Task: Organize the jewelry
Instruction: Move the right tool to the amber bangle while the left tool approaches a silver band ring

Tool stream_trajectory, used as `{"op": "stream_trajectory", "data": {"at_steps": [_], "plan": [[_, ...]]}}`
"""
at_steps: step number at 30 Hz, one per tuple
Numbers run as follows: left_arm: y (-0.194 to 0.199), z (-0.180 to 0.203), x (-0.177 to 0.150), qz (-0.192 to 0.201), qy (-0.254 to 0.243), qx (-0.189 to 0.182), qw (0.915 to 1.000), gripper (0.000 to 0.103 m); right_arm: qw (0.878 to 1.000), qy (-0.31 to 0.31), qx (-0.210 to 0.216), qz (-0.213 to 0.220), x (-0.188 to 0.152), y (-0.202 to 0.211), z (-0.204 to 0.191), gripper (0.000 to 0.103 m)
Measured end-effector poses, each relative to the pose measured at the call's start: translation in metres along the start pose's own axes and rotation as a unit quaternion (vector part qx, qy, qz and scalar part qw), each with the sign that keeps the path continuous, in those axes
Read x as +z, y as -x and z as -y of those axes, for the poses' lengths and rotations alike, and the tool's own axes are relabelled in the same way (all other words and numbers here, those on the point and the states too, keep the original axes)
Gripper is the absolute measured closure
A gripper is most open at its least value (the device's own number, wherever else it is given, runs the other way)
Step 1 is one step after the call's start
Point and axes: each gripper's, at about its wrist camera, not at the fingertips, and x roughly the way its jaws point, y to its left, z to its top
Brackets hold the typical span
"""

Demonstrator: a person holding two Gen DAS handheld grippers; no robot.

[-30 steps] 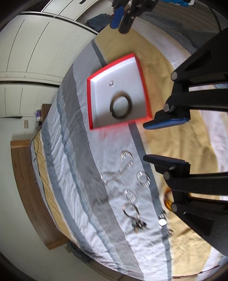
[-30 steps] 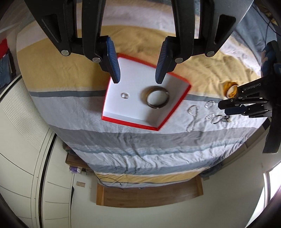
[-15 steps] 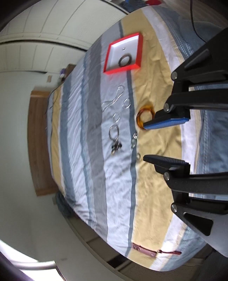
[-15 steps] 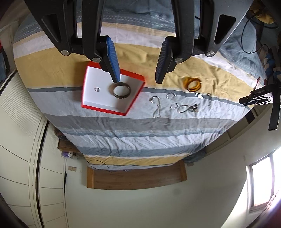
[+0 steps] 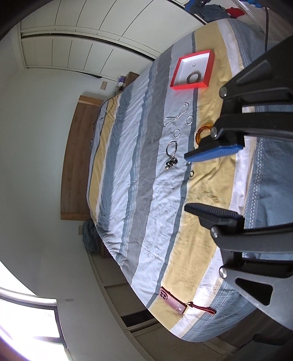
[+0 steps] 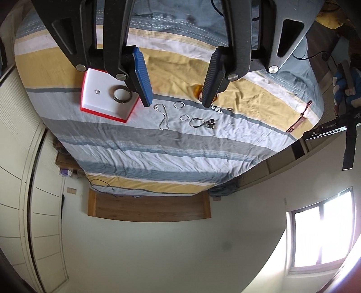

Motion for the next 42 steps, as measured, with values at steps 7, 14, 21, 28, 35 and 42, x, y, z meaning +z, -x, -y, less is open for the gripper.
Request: {"op": "stream_trajectory", "data": {"at_steps": [7, 14, 21, 28, 35, 42], "plan": [[-0.030, -0.004, -0.009, -0.028, 0.002, 0.005, 0.9996, 0.067, 0.999, 0.010, 0.020, -0.040, -0.005, -0.045, -0.015, 0.056], [-0.100, 0.000, -0.031, -0.081, 0.003, -0.002, 0.9967, 0.067, 0.994, 0.005, 0.038, -0.105, -0.024, -0.116, -0.014, 0.056], [-0.178, 0.012, -0.049, -0.130, 0.003, -0.008, 0.9915, 0.067, 0.984, -0.008, 0.069, -0.163, -0.047, -0.193, -0.011, 0.056], [-0.250, 0.026, -0.059, -0.168, -0.002, -0.011, 0.9858, 0.067, 0.973, -0.025, 0.106, -0.204, -0.055, -0.277, -0.017, 0.058], [-0.305, 0.029, -0.055, -0.181, 0.002, -0.010, 0.9834, 0.067, 0.962, -0.027, 0.144, -0.228, -0.057, -0.350, -0.034, 0.060], [-0.342, 0.031, -0.053, -0.188, -0.007, 0.003, 0.9822, 0.067, 0.957, -0.034, 0.154, -0.242, -0.066, -0.388, -0.035, 0.061]]}}
